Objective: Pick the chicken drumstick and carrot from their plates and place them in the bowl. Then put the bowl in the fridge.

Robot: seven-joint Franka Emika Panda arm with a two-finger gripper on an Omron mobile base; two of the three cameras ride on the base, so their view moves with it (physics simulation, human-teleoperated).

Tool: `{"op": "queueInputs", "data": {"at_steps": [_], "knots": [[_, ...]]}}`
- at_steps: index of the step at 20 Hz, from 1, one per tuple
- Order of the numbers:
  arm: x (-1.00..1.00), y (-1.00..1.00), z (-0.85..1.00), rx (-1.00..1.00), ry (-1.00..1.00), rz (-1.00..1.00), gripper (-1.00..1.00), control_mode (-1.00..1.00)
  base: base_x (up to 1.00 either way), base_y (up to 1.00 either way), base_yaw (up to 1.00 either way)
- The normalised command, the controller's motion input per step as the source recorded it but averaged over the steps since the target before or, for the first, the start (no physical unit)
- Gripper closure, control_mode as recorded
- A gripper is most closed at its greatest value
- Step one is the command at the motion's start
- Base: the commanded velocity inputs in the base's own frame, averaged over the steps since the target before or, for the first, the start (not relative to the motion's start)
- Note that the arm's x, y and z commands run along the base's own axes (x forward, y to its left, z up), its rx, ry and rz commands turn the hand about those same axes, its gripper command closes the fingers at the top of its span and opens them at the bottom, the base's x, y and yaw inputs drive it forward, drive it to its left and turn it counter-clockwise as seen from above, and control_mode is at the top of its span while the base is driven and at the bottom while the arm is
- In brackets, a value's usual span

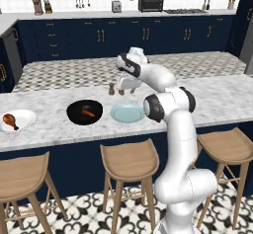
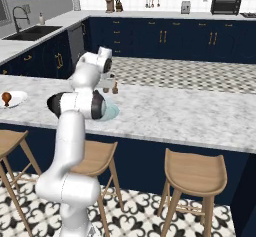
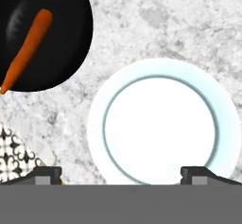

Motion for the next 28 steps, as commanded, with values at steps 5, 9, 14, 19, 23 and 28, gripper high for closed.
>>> {"op": "queueInputs", "data": {"at_steps": [5,9,14,19,23,28], "knots": [[-1.00,-0.11,-0.19,-0.10,-0.38,-0.18,-1.00,-1.00,0.00,0.00,0.00],[-1.00,-0.14,0.34,-0.01,-0.06,-0.33,-1.00,-1.00,0.00,0.00,0.00],[-1.00,-0.31,0.52,0.01,0.02,-0.34,-1.00,-1.00,0.00,0.00,0.00],[-0.66,-0.03,0.72,0.00,0.05,-0.13,-1.00,-1.00,0.00,0.00,0.00],[-0.43,-0.07,0.47,0.08,0.07,-0.05,-1.00,-1.00,0.00,0.00,0.00],[-0.62,-0.07,0.25,0.04,0.03,-0.01,-1.00,-1.00,0.00,0.00,0.00]]}}
